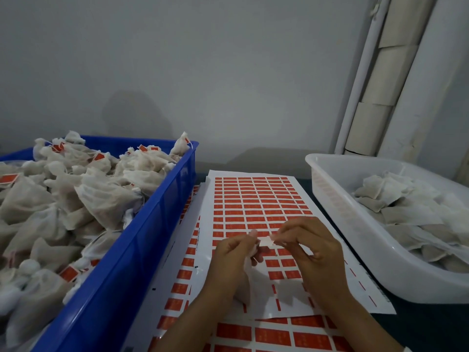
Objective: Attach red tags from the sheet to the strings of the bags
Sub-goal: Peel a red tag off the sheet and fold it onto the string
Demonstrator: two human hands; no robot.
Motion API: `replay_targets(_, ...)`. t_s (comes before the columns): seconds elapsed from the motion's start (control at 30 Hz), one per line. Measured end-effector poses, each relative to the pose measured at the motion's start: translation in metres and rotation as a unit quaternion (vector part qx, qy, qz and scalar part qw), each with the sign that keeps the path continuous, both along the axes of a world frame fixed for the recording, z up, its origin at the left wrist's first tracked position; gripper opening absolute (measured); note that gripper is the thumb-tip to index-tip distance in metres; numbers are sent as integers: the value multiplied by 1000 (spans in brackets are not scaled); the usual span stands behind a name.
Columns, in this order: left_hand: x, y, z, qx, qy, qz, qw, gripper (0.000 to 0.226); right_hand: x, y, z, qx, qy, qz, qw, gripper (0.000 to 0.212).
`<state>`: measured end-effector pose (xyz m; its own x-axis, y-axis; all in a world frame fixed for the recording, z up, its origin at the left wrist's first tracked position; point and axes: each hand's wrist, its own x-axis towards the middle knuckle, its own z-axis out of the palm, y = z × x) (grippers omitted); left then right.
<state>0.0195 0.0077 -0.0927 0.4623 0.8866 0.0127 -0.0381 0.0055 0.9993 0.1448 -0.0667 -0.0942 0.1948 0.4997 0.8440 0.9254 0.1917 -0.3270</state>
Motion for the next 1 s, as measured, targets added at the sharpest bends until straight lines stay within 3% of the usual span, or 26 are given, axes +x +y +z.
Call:
replay_targets(0.07, -2, 1, 3, -21, -11, -7, 1000, 23, 1, -2, 3, -5, -1, 13, 1000, 53)
replay_targets(0.23, -6, 0, 5, -21, -1, -33, 999, 24, 2, -2, 5, 13, -19, 42, 999, 50)
replay_targets(0.3, -6, 0, 6, -1, 9, -29, 1000, 22, 2, -1, 5, 19, 5, 36, 999, 36)
replay_targets(0.37, -6, -1, 7, 21, 20, -25, 999, 18, 2, 0, 4, 22, 38, 24, 999, 6)
replay_targets(0.63, -4, -1, 4, 23, 1, 16, 1000, 10, -8, 1, 7, -22, 151, 26, 988, 34)
replay_targets(0.83, -1, -1, 0, 45, 20, 28, 998, 12, -2, 1, 3, -6, -1, 17, 1000, 12)
replay_targets(0.93, -1, 0, -1, 60, 17, 24, 998, 15, -1, -1, 4, -10, -30, 24, 999, 45)
replay_targets(1.0, -1, 0, -2, 64, 5, 16, 998, 15, 0, -1, 5, -18, -37, 15, 999, 50)
